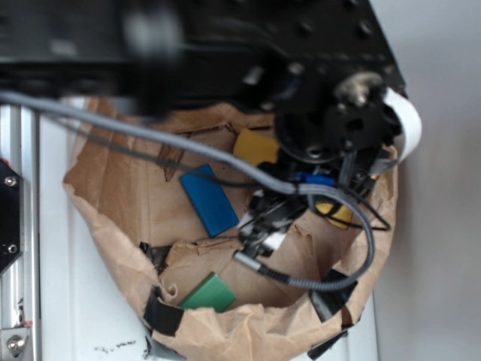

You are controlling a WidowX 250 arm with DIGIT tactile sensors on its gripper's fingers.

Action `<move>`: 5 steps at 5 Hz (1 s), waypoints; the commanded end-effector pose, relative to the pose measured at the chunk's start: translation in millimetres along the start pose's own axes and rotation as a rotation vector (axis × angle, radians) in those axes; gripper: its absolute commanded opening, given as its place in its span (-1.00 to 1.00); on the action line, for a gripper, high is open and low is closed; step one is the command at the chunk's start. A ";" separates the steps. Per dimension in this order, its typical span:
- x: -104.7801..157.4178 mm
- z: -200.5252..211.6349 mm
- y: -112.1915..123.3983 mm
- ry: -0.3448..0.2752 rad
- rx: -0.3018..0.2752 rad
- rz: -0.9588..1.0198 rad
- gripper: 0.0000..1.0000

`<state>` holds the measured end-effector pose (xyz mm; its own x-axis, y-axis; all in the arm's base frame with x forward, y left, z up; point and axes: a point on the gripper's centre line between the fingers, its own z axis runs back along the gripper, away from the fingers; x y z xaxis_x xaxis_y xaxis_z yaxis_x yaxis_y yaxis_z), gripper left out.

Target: Grab the blue block.

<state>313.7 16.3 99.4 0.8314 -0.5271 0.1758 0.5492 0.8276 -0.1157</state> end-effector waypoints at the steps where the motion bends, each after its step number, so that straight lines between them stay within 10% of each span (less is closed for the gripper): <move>1: -19.6 -17.5 22.0 -0.061 0.065 -0.198 1.00; 5: -89.3 -35.2 -10.4 -0.086 0.073 -0.399 1.00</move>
<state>230.2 41.2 39.5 0.5659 -0.7820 0.2613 0.8123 0.5830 -0.0144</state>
